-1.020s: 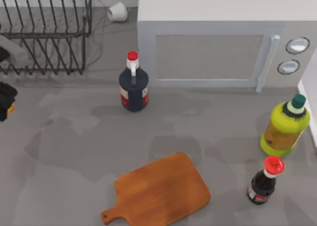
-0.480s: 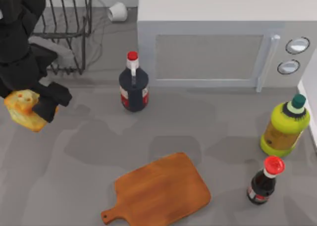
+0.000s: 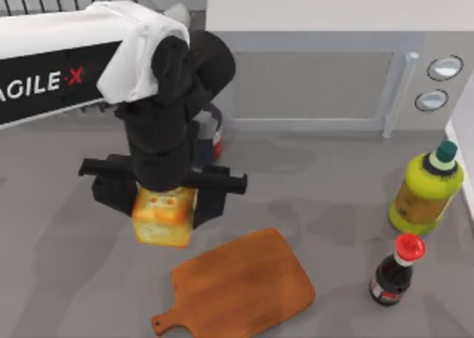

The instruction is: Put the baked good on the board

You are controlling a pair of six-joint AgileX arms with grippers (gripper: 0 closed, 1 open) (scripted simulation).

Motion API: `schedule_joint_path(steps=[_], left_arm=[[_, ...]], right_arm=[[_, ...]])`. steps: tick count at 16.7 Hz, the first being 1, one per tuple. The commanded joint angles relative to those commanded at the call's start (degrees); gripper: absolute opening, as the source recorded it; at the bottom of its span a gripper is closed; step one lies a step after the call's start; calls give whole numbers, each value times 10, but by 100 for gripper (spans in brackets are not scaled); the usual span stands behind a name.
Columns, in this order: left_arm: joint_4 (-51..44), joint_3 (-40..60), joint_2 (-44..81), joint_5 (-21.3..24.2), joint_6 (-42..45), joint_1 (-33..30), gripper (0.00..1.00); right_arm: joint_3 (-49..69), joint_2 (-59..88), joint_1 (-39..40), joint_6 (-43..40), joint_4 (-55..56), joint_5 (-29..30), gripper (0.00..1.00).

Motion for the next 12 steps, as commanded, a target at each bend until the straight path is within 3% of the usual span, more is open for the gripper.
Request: schedule_joint_path(steps=[3, 6, 12], left_arm=[[16, -14, -9, -1, -133, -81, 0], [31, -26, -21, -3, -212, -134, 0], [36, -30, -25, -4, -235, -152, 0]], right_arm=[[0, 0, 0, 0, 0, 0, 100], [0, 0, 0, 0, 0, 0, 100], [0, 0, 0, 0, 0, 0, 100]])
